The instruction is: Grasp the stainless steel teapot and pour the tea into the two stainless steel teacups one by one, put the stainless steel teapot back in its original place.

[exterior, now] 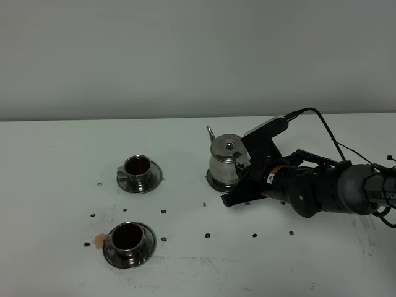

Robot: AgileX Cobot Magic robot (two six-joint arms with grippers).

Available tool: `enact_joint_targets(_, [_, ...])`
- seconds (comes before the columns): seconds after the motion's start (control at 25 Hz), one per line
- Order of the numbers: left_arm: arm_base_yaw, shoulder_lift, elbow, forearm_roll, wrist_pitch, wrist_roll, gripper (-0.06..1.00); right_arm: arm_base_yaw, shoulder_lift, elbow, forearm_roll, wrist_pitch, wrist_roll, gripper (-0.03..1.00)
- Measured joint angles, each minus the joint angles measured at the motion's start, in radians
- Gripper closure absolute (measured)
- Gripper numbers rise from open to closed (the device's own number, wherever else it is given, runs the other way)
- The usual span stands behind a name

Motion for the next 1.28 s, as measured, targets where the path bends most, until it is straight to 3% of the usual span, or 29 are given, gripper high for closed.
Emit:
enact_joint_targets(0.32, [0.000,0.000,0.000,0.000,0.000,0.001,0.46,0.000,0.000,0.000,0.000,-0.013,0.002,0.83])
enact_joint_targets(0.68, [0.000,0.000,0.000,0.000,0.000,0.001,0.46,0.000,0.000,0.000,0.000,-0.021,0.004,0.57])
enact_joint_targets(0.92, [0.000,0.000,0.000,0.000,0.000,0.001,0.46,0.000,0.000,0.000,0.000,0.000,0.004,0.45])
enact_joint_targets(1.28, [0.000,0.000,0.000,0.000,0.000,0.001,0.46,0.000,-0.098,0.000,-0.035,0.067,0.004,0.39])
